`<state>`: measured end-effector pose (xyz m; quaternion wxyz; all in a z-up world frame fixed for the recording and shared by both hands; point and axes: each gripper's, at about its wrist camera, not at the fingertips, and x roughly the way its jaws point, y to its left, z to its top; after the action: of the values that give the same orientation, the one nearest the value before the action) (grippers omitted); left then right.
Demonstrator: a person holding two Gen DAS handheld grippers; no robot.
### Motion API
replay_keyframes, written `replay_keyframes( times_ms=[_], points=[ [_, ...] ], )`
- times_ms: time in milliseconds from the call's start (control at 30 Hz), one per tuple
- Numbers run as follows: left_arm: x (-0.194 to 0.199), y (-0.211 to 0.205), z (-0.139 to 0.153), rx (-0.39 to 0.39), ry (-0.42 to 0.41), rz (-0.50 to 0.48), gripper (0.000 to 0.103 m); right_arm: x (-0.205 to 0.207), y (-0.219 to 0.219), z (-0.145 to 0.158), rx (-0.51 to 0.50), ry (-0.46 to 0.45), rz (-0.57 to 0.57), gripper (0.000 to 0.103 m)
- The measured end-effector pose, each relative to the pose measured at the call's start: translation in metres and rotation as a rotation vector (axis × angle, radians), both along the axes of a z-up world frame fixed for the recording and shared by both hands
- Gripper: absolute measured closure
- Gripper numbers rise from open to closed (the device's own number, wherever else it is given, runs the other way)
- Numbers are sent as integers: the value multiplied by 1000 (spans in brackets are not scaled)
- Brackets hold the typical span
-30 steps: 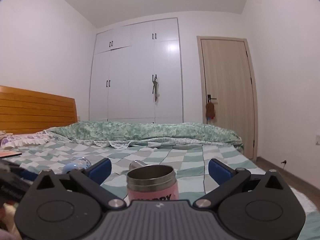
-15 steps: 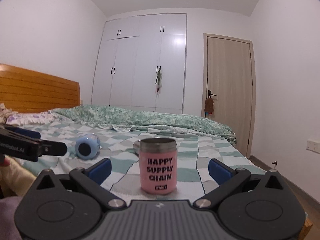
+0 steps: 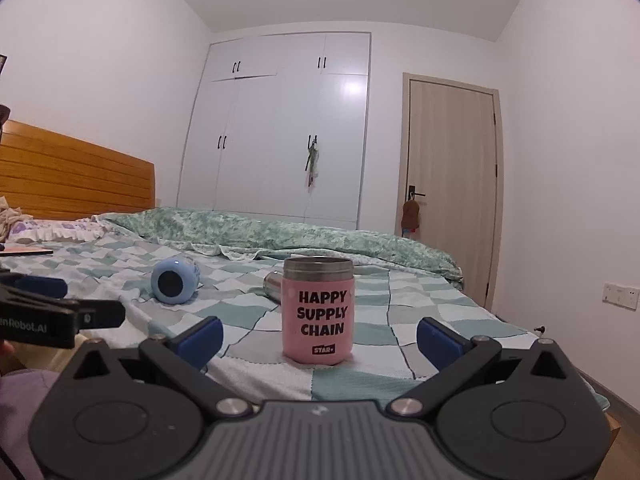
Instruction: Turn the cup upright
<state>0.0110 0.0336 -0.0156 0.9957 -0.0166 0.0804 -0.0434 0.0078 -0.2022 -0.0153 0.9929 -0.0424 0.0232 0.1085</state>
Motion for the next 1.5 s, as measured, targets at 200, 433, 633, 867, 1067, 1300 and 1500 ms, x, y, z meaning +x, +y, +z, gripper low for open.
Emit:
replay_keyframes(
  times_ms=[200,433,633,867,1067,1300,1500],
  points=[
    [-3,-2,-2,9,-18,9,0,2,-4,-1,7,1,-12,0],
    [-4,-4,-3,19,-21,6,0,2,-7,-2,15,1,-17,0],
    [-5,-5,-4,19,-23,4,0,2,-7,-3,20,2,-24,0],
    [-5,-5,-3,19,-25,3,0,2,-7,-3,21,2,-26,0],
    [-5,-4,-3,20,-28,4,0,2,-7,-3,22,3,-26,0],
    [-5,-4,-3,20,-28,4,0,2,-7,-3,22,2,-26,0],
    [-5,-4,-2,20,-30,4,0,2,-7,-3,21,2,-25,0]
  ],
)
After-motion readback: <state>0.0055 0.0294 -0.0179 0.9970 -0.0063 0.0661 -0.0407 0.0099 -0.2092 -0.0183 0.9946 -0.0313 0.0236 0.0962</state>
